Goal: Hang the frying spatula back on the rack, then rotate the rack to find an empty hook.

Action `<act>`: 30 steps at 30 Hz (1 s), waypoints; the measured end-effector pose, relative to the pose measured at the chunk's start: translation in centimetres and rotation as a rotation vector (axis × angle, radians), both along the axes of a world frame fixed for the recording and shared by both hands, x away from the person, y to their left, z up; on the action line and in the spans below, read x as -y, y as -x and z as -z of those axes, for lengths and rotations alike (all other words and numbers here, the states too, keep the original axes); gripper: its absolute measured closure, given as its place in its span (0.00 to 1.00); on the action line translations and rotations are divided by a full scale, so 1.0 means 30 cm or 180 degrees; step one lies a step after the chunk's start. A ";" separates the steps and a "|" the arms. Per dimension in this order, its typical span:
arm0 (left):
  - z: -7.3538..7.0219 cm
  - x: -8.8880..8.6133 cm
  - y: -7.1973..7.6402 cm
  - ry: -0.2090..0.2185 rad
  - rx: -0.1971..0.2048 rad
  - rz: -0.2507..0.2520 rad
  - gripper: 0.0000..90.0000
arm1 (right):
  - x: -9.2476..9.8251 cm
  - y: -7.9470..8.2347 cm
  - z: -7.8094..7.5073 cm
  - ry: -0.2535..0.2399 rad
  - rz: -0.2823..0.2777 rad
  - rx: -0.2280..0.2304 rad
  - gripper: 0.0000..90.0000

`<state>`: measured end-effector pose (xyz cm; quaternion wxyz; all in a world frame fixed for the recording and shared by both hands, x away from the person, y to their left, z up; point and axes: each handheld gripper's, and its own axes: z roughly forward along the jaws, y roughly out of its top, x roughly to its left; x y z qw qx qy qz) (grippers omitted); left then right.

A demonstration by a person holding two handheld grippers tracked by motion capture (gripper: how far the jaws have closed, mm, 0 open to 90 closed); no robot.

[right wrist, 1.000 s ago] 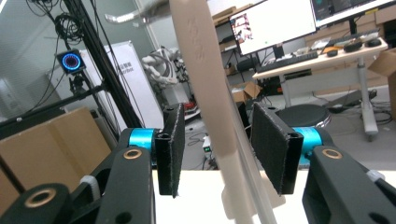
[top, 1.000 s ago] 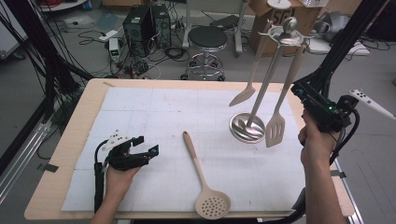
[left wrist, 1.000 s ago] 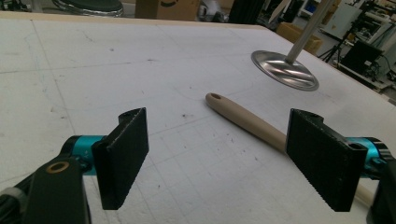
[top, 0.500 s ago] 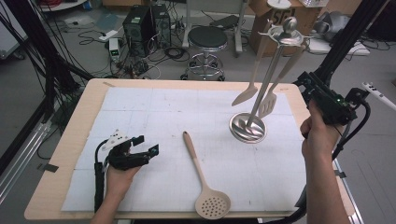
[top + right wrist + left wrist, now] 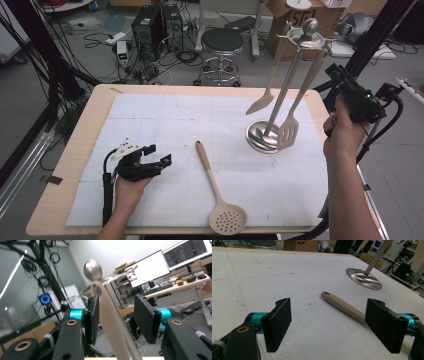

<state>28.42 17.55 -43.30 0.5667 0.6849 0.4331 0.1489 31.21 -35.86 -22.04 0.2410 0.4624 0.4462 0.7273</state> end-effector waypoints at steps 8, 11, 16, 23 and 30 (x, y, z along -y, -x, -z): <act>-0.002 -0.001 0.002 0.0005 0.0009 0.0002 0.25 | 0.008 -0.031 -0.022 -0.0206 0.0003 0.0073 0.87; -0.002 -0.004 0.005 0.0015 0.0008 -0.0015 0.25 | 0.005 -0.037 -0.027 -0.0222 0.0028 0.0089 0.95; -0.005 -0.009 0.008 0.0005 0.0012 -0.0013 0.25 | 0.004 -0.053 -0.035 -0.0271 0.0017 0.0065 1.00; -0.005 -0.010 0.009 0.0014 0.0014 -0.0011 0.25 | -0.003 -0.079 -0.041 -0.0217 0.0019 0.0047 1.00; -0.006 -0.012 0.010 0.0020 0.0015 -0.0013 0.25 | -0.011 -0.100 -0.038 -0.0190 0.0028 -0.0011 1.00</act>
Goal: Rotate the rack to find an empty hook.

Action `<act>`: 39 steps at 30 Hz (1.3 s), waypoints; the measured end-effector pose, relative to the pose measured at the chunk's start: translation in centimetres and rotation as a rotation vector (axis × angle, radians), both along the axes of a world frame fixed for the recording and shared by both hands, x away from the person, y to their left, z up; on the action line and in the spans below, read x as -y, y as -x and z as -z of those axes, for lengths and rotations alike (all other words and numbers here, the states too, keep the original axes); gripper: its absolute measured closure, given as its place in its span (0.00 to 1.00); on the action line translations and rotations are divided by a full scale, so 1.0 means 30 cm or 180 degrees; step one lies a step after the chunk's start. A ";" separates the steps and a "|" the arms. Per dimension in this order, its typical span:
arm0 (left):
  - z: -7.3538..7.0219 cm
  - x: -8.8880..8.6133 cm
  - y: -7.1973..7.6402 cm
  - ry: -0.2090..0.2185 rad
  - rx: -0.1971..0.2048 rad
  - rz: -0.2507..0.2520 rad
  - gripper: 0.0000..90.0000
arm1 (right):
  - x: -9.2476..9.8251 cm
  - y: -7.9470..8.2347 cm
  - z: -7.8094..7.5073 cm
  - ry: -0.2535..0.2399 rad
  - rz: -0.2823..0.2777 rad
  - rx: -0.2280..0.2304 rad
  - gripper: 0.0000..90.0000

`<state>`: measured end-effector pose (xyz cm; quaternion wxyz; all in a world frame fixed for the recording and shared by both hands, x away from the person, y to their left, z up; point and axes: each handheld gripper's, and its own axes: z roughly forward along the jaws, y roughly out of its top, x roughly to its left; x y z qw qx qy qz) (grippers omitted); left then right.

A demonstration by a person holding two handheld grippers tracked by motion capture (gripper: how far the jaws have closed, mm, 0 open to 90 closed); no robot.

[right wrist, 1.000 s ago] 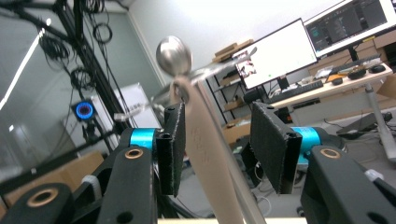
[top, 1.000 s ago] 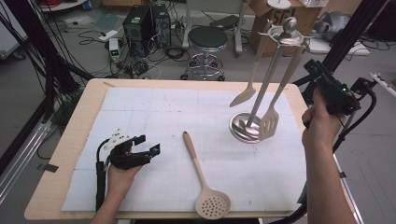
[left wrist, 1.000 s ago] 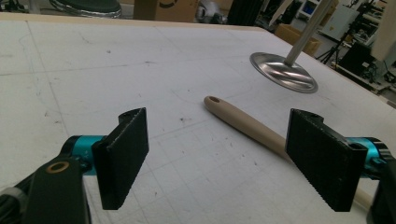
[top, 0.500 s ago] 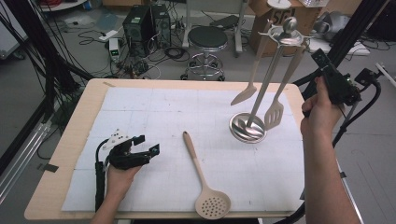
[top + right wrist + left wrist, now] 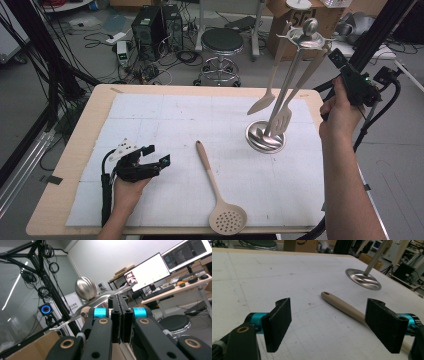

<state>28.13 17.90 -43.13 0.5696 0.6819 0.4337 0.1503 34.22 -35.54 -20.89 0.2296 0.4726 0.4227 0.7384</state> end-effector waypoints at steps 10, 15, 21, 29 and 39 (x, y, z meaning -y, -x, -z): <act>-0.001 -0.006 0.003 -0.0009 0.0001 0.0000 0.25 | -0.021 -0.015 0.002 0.0043 -0.0060 -0.0041 1.00; -0.001 -0.006 0.003 -0.0004 0.0010 -0.0009 0.25 | -0.035 -0.004 0.001 0.0063 -0.0090 -0.0010 1.00; -0.002 -0.005 0.004 -0.0005 0.0003 0.0003 0.25 | -0.060 0.004 0.002 0.0091 -0.0146 0.0001 1.00; -0.002 -0.005 0.004 0.0000 0.0002 -0.0003 0.25 | -0.117 0.007 0.005 0.0102 -0.0259 0.0043 1.00; -0.003 -0.007 0.005 0.0004 0.0008 -0.0006 0.25 | -0.161 0.013 0.001 0.0141 -0.0313 0.0059 1.00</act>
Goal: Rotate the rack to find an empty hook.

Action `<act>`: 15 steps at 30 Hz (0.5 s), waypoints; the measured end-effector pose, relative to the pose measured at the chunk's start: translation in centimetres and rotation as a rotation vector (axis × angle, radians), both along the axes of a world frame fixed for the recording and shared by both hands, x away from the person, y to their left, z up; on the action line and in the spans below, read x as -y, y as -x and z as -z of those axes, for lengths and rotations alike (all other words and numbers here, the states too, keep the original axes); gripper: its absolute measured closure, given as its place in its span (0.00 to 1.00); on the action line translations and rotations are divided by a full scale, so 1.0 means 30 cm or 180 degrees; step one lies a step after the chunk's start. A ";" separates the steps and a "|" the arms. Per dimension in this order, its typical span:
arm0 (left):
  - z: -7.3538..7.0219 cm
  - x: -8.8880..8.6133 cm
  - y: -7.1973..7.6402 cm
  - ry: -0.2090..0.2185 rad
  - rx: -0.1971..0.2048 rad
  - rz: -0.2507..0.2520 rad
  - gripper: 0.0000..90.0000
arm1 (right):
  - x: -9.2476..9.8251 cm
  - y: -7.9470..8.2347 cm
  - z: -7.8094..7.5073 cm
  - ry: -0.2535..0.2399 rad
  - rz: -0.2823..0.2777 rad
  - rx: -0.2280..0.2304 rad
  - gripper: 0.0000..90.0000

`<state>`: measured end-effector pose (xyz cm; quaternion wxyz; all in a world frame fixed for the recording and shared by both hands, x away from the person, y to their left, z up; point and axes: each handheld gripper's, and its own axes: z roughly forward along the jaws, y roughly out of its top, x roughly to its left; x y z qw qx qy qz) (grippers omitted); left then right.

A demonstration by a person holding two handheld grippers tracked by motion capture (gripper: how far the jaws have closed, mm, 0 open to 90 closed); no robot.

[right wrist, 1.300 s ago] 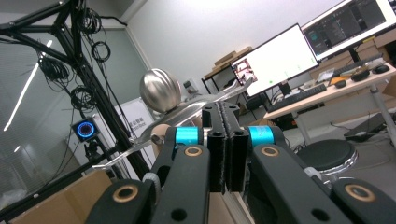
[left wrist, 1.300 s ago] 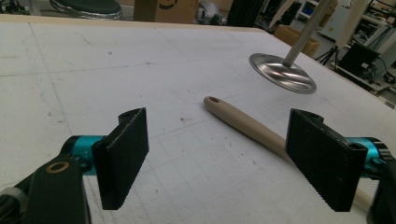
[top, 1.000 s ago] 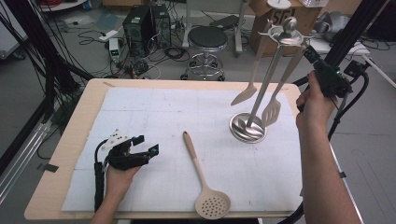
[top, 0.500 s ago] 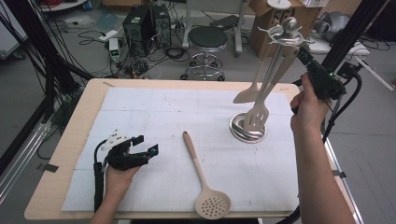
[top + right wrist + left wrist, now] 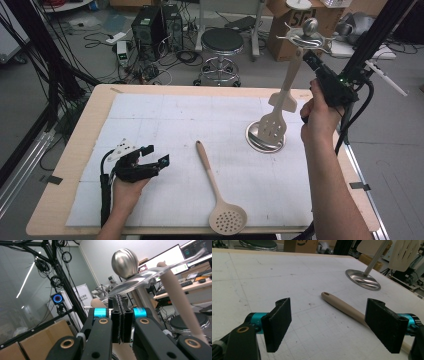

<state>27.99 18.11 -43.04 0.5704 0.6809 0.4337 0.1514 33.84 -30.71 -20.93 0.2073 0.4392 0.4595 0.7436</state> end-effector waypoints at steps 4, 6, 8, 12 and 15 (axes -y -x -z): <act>0.001 0.000 -0.001 -0.0001 0.0001 0.0002 0.25 | -0.027 0.002 -0.001 0.0039 -0.0030 0.0018 1.00; 0.001 0.000 -0.001 -0.0002 0.0004 0.0002 0.25 | -0.038 -0.001 0.000 0.0039 -0.0039 0.0006 1.00; 0.002 -0.001 -0.002 -0.0017 -0.0001 0.0015 0.25 | -0.047 -0.006 0.001 0.0020 -0.0036 0.0002 1.00; 0.003 -0.003 -0.001 -0.0015 -0.0005 -0.0002 0.25 | -0.044 -0.003 0.009 0.0036 -0.0022 -0.0001 1.00; 0.003 -0.002 0.001 -0.0029 -0.0003 0.0001 0.25 | -0.018 0.001 0.025 0.0018 0.0025 -0.0016 1.00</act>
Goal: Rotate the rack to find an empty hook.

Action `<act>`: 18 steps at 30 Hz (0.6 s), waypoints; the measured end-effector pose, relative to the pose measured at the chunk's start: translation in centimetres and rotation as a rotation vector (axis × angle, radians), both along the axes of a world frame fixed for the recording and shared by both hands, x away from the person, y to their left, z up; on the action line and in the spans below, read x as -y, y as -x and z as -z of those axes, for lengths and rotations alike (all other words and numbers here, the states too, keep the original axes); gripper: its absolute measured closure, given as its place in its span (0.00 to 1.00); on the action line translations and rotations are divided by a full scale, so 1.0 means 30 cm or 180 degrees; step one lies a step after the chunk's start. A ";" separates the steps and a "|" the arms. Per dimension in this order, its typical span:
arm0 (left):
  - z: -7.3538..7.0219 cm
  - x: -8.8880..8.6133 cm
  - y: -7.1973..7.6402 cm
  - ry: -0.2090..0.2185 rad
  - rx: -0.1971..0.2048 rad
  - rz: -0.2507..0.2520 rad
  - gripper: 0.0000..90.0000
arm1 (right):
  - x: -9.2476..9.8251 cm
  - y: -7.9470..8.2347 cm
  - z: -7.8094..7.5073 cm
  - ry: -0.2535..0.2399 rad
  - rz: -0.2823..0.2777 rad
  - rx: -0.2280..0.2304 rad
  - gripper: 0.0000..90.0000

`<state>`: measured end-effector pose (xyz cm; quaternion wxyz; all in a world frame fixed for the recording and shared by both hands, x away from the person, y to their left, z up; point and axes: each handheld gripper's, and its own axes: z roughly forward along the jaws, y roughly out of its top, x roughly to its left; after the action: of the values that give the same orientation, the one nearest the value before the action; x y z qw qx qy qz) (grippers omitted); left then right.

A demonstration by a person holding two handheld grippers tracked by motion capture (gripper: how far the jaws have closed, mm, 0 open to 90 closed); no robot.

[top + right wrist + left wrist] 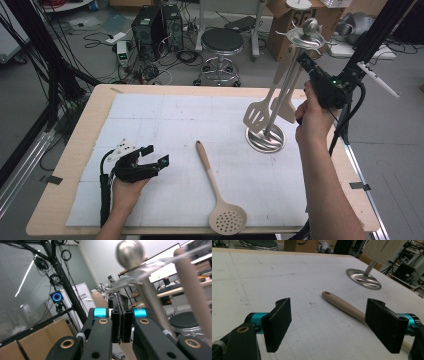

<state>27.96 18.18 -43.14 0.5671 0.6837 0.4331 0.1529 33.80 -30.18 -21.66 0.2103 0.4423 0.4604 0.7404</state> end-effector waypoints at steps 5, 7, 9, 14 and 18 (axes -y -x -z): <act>0.000 0.001 0.001 0.0013 -0.0012 -0.0003 0.25 | 0.060 0.012 0.021 -0.0080 0.0108 -0.0044 1.00; 0.001 0.002 0.000 0.0002 -0.0015 -0.0007 0.25 | 0.088 0.016 0.021 -0.0127 0.0154 -0.0034 1.00; 0.001 0.003 0.000 -0.0003 -0.0017 -0.0006 0.25 | 0.115 0.018 0.015 -0.0202 0.0184 -0.0015 1.00; 0.002 0.002 -0.001 -0.0012 -0.0013 0.0004 0.25 | 0.143 0.024 -0.019 -0.0201 0.0234 0.0037 1.00; 0.001 0.003 0.000 -0.0006 -0.0013 0.0003 0.25 | 0.126 0.027 -0.037 -0.0088 0.0223 0.0078 1.00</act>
<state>27.96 18.08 -43.16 0.5656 0.6847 0.4339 0.1516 33.00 -33.95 -20.55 0.2356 0.4519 0.4317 0.7442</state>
